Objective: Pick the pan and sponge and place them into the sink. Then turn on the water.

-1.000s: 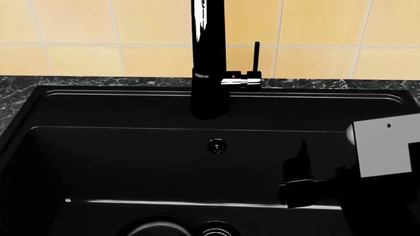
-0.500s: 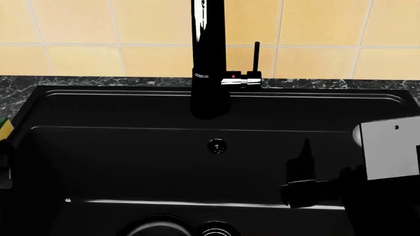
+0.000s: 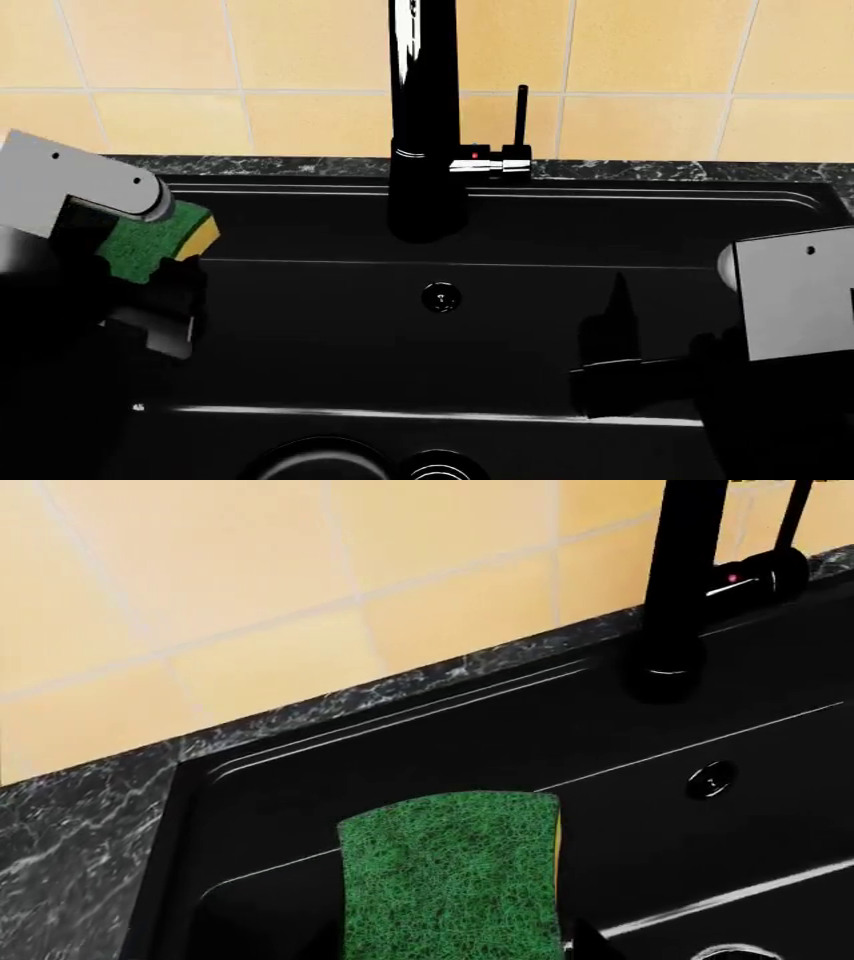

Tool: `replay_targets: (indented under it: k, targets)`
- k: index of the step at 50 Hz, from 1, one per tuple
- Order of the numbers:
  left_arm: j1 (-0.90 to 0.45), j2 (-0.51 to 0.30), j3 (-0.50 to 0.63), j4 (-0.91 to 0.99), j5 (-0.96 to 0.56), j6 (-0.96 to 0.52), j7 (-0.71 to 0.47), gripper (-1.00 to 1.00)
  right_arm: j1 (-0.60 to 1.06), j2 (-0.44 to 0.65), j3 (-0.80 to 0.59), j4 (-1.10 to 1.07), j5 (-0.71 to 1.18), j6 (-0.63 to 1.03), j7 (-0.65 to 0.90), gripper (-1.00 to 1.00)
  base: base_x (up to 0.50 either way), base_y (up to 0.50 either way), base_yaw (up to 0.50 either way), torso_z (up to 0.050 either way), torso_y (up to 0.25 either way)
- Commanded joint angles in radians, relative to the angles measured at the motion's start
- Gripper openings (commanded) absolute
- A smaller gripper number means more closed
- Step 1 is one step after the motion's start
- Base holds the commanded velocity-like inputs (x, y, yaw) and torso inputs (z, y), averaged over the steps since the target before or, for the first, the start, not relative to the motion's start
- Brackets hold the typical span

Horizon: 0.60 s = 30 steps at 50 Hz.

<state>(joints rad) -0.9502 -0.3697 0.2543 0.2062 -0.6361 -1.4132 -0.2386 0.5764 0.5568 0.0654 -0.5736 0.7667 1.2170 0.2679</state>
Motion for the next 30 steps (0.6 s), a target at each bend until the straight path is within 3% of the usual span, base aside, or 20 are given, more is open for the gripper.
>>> replay_targets:
  k: [1,19,30]
  targets:
    - [-0.064,0.079,0.122,-0.118,0.002,0.078,0.086,-1.00,0.005,-0.008,0.010,-0.002,0.003,0.006,-0.006,1.00,0.00,0.00,0.00,0.000,0.000]
    - [-0.127,0.139,0.261,-0.356,0.041,0.180,0.200,-1.00,0.016,-0.010,0.022,0.000,0.022,0.013,0.002,1.00,0.00,0.00,0.00,0.000,0.000]
    - [-0.086,0.150,0.318,-0.414,0.061,0.235,0.226,-1.00,0.005,-0.007,0.021,0.001,0.025,0.003,0.000,1.00,0.00,0.00,0.00,0.000,0.000]
